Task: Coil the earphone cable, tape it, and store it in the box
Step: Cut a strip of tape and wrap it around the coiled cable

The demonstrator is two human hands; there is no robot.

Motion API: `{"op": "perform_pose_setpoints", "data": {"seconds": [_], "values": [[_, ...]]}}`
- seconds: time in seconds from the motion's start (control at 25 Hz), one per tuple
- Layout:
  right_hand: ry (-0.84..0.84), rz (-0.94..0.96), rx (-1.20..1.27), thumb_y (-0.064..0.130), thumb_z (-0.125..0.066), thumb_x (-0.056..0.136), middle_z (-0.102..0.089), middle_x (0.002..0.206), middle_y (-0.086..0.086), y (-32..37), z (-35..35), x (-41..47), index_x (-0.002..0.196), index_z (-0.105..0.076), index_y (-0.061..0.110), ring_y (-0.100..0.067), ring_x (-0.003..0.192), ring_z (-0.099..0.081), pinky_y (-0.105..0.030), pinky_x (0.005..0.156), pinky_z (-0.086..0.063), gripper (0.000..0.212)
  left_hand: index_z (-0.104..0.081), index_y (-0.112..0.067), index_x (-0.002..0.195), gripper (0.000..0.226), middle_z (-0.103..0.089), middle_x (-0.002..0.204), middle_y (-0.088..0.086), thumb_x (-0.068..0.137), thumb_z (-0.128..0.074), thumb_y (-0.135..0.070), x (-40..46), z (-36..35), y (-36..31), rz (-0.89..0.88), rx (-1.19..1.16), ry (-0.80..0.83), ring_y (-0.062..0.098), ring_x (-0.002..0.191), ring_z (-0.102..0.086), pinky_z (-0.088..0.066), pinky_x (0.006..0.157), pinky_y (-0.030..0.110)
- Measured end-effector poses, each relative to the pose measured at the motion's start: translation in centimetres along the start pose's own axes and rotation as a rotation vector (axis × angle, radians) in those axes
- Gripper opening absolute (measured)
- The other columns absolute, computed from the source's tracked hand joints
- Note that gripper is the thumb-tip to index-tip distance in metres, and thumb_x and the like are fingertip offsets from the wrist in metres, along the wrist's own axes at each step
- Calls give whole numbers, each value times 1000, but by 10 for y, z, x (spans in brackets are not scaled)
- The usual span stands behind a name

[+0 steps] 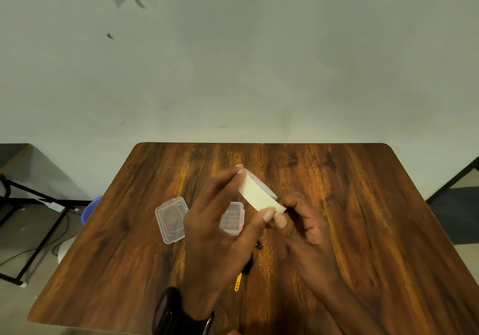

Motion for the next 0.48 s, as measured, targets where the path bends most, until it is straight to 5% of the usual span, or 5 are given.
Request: {"op": "perform_pose_setpoints", "data": {"seconds": [0.16, 0.32, 0.48], "values": [[32, 31, 17, 29, -52, 92, -55, 94, -13, 1, -5, 0, 99, -66, 14, -19, 90, -58, -26, 69, -51, 21, -62, -4, 122, 55, -62, 131, 9, 79, -77, -35, -3, 7, -16, -127, 47, -50, 13, 127, -56, -56, 92, 26], [14, 117, -28, 14, -52, 95, -55, 94, -3, 9, -5, 2, 95, -64, 18, -14, 89, -55, -23, 72, -48, 13, -61, -20, 114, 37, -62, 124, -6, 82, -72, -35, 8, 14, -11, -9, -109, -55, 11, 118, -61, -56, 89, 23], [12, 128, -26, 7, -48, 94, -53, 96, -7, 6, -7, 2, 97, -64, 15, -14, 88, -54, -21, 71, -48, 18, -62, -14, 104, 31, -63, 116, -1, 82, -72, -34, 14, 15, -8, 1, -165, -31, 20, 112, -63, -57, 86, 31]]}}
Point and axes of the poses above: each hand's wrist, its own x-axis towards the middle knuckle, its own z-axis out of the back of the hand, y = z × x, the point moved 8 cm from there along x, towards the middle knuckle
